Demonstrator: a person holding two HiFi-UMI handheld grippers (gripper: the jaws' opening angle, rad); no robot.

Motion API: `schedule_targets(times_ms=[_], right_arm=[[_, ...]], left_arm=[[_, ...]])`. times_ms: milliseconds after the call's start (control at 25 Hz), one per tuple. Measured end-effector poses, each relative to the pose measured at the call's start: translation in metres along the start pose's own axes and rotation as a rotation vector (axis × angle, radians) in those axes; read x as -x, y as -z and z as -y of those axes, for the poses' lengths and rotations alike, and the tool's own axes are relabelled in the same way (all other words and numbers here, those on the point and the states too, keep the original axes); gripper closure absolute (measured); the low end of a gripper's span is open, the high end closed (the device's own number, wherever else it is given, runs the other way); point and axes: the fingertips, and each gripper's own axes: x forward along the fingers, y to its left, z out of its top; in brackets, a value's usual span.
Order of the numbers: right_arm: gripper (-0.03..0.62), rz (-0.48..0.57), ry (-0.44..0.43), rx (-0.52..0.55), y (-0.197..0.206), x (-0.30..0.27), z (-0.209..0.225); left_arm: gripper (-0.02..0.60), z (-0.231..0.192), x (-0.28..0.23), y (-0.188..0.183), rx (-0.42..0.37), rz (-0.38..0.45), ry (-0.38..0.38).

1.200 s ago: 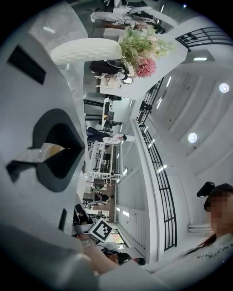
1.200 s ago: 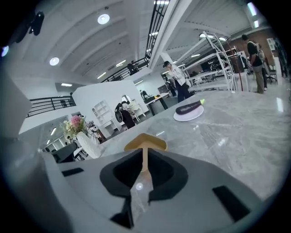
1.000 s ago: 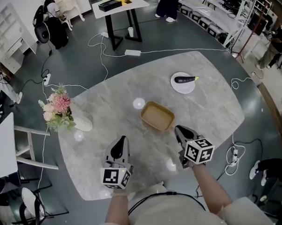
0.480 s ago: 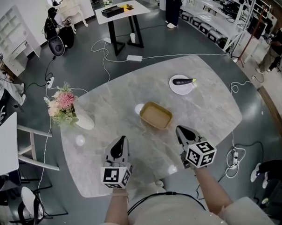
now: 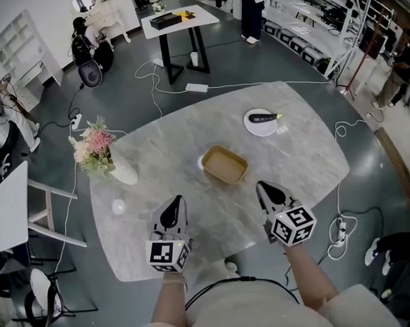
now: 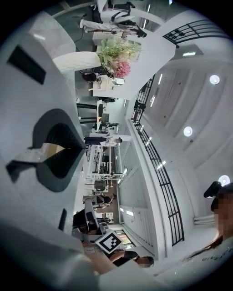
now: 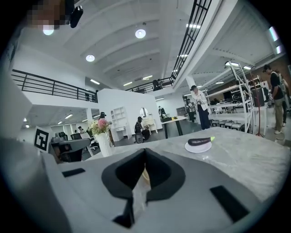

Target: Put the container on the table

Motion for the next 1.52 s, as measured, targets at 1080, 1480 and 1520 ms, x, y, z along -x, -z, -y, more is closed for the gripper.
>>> schedule_targets(times_ms=[1080, 1480, 1520], right_arm=[[0.588, 0.127, -0.022, 0.125, -0.038, 0.039, -0.021], [0.588, 0.132, -0.033, 0.121, -0.036, 0.044, -0.027], [0.588, 0.132, -0.034, 0.122, -0.035, 0.044, -0.028]], left_arm=[[0.578, 0.026, 0.026, -0.037, -0.053, 0.054, 0.000], [0.578, 0.027, 0.036, -0.036, -0.051, 0.062, -0.013], [0.578, 0.027, 0.037, -0.036, -0.051, 0.063, -0.013]])
